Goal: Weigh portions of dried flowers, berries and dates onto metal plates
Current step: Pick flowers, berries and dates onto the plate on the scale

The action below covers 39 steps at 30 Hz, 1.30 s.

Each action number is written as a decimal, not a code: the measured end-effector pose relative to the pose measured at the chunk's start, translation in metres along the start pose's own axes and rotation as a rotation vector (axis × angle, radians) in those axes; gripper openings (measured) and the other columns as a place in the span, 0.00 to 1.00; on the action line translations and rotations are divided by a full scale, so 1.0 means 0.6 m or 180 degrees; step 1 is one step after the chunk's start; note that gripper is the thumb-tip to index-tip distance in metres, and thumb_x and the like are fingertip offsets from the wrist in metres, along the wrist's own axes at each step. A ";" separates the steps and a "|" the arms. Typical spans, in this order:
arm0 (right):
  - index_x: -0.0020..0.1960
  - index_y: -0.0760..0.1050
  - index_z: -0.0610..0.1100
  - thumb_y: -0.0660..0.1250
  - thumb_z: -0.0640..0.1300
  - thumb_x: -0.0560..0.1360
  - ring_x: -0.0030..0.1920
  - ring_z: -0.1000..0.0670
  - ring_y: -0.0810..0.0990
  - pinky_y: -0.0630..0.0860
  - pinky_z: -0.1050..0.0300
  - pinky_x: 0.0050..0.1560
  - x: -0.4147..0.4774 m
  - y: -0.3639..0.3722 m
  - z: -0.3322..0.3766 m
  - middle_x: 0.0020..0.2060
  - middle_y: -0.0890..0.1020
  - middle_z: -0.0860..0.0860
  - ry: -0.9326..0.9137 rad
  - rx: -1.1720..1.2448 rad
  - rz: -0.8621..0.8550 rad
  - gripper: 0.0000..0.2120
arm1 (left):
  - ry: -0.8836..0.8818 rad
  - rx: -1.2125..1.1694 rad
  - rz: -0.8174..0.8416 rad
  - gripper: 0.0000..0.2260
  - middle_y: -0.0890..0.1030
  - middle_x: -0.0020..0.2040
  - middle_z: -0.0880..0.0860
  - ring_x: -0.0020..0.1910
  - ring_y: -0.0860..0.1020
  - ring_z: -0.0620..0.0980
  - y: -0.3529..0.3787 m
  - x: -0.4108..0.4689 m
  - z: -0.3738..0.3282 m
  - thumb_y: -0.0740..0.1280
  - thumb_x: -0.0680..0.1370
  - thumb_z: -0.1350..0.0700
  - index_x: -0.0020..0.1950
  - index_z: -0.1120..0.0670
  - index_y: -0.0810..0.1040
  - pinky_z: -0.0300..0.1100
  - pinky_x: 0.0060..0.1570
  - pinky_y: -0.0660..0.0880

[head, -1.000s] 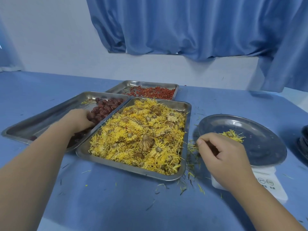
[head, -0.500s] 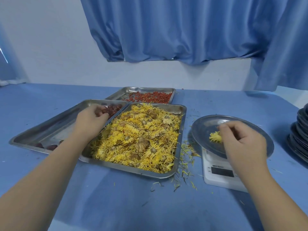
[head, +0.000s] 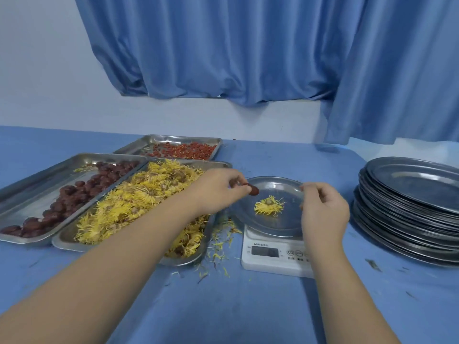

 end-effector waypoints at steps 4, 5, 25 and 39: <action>0.37 0.74 0.40 0.63 0.45 0.72 0.29 0.53 0.67 0.66 0.63 0.28 0.006 -0.003 0.006 0.31 0.73 0.41 -0.0108 -0.0051 0.0005 0.09 | 0.0404 0.0737 0.0543 0.12 0.77 0.47 0.45 0.45 0.75 0.45 0.059 0.020 -0.035 0.64 0.79 0.44 0.58 0.45 0.80 0.43 0.44 0.72; 0.37 0.74 0.39 0.64 0.44 0.72 0.29 0.53 0.67 0.66 0.63 0.28 0.006 -0.005 0.008 0.32 0.73 0.40 -0.0122 -0.0054 -0.0018 0.09 | 0.0424 0.0795 0.0586 0.12 0.77 0.49 0.46 0.47 0.75 0.45 0.062 0.021 -0.035 0.63 0.79 0.43 0.59 0.45 0.79 0.44 0.47 0.73; 0.36 0.78 0.47 0.66 0.51 0.73 0.30 0.57 0.75 0.71 0.62 0.35 0.158 0.172 0.049 0.32 0.81 0.54 -0.0951 -0.1784 0.2243 0.11 | -0.0678 0.1508 0.0214 0.08 0.80 0.51 0.47 0.49 0.77 0.48 -0.159 0.185 0.202 0.62 0.80 0.44 0.51 0.45 0.78 0.49 0.54 0.75; 0.36 0.76 0.44 0.63 0.54 0.72 0.29 0.55 0.71 0.68 0.63 0.34 0.187 0.165 0.012 0.30 0.77 0.51 -0.1011 -0.1799 0.2198 0.14 | -0.1508 0.1086 0.0602 0.11 0.79 0.64 0.55 0.61 0.76 0.54 -0.037 0.334 0.373 0.63 0.80 0.54 0.60 0.55 0.80 0.47 0.62 0.69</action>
Point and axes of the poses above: each hand's wrist, its own x-axis towards the middle knuckle, its own y-axis out of the palm, z = x × y, the point moved 9 cm from there along x, towards the middle knuckle
